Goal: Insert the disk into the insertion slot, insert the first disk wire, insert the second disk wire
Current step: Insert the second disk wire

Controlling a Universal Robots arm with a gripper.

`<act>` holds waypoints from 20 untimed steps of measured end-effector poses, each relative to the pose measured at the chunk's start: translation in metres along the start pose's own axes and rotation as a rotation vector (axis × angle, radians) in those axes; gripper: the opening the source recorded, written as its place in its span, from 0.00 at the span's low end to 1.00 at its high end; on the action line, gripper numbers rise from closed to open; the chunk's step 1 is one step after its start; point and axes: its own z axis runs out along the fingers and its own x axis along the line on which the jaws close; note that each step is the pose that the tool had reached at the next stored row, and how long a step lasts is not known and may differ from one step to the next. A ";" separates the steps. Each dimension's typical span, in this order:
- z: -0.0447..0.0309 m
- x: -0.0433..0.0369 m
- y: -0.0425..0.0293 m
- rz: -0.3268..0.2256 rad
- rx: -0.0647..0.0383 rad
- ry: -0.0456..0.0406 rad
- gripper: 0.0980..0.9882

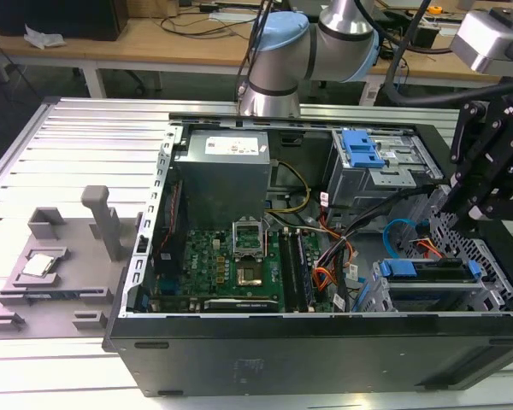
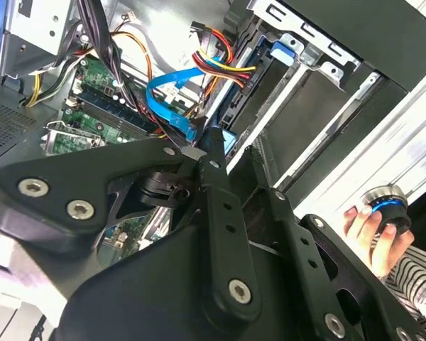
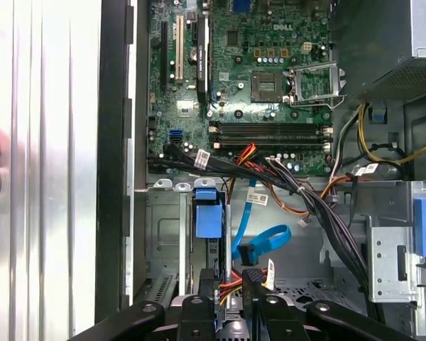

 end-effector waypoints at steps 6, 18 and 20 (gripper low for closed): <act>-0.0034 -0.0001 0.0002 0.000 0.000 0.0002 0.23; -0.0034 -0.0077 0.0047 -0.018 0.000 0.0013 0.23; 0.0020 -0.0087 0.0066 -0.030 0.000 0.0021 0.23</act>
